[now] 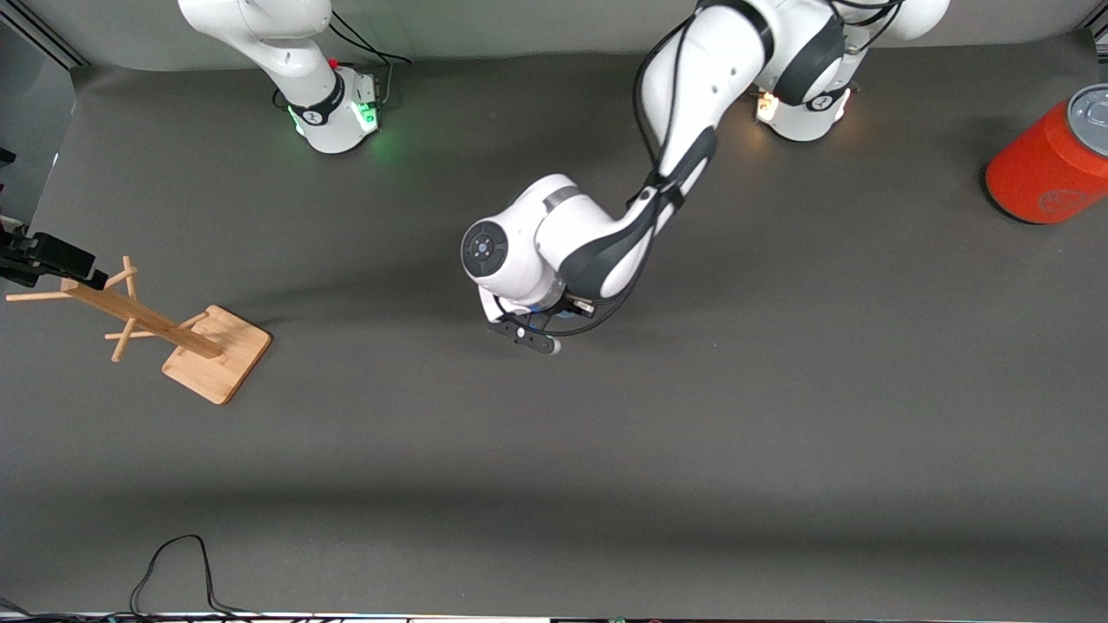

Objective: Rotate and upright cup with both arms
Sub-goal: 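Lower the left gripper onto the lying cup and grasp its rim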

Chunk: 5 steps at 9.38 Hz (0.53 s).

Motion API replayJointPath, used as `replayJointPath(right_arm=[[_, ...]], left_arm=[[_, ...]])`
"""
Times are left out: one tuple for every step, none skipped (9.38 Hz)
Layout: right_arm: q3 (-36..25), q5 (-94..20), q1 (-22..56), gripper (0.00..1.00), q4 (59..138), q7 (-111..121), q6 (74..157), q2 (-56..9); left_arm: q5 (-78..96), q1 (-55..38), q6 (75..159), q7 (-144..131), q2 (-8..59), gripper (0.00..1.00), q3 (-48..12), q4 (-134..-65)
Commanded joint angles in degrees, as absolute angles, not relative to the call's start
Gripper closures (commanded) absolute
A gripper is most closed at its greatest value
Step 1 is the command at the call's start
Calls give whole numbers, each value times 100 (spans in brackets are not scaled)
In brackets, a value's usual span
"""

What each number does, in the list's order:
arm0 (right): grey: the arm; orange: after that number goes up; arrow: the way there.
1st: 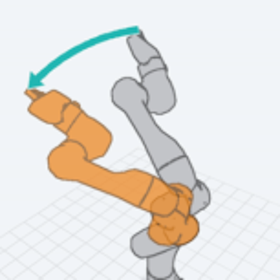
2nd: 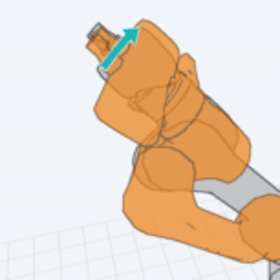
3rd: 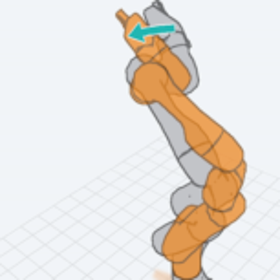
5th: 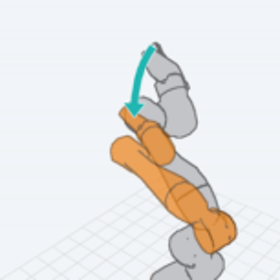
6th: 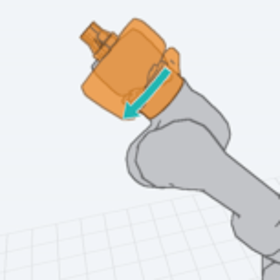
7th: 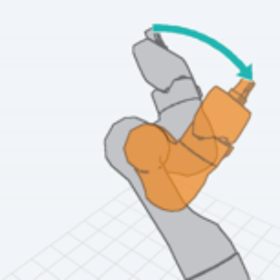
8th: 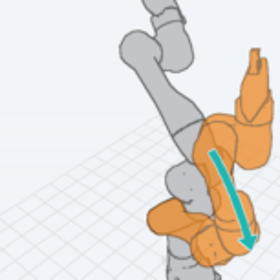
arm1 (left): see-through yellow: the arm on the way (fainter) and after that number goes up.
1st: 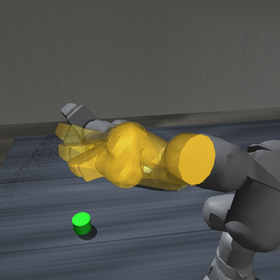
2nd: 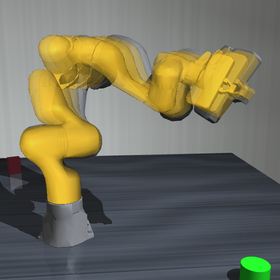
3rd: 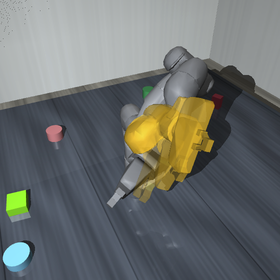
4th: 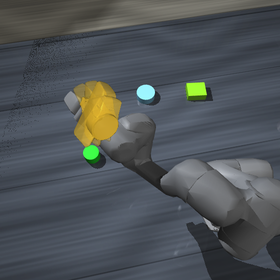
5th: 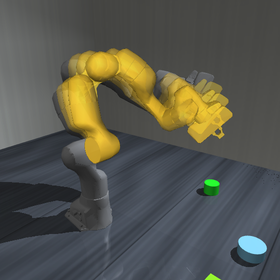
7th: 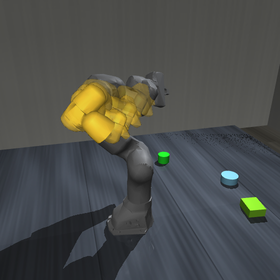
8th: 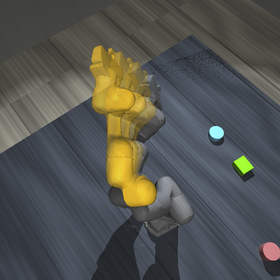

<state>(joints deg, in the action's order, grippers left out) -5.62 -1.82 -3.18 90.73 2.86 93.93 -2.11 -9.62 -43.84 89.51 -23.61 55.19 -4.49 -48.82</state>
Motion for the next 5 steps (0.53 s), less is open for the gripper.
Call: replayJointPath(right_arm=[[-633,-229,-299,0,9141,360,9369,-62],[-763,-237,-273,0,9141,360,9326,-9],[-782,-246,-281,0,9175,343,9334,0],[-782,-246,-273,0,9211,343,9395,-26],[-782,-246,-264,0,9211,334,9404,-18]], left_arm=[[-941,-3878,8912,-2390,4801,100,-501,-5018],[-888,-3658,9086,-2382,4425,100,-510,-5097],[-705,-3526,9410,-2382,4099,100,-501,-5420],[-677,-3411,10196,-2382,3513,100,-492,-6450],[-668,-3332,11161,-2417,2985,100,-492,-7574]])
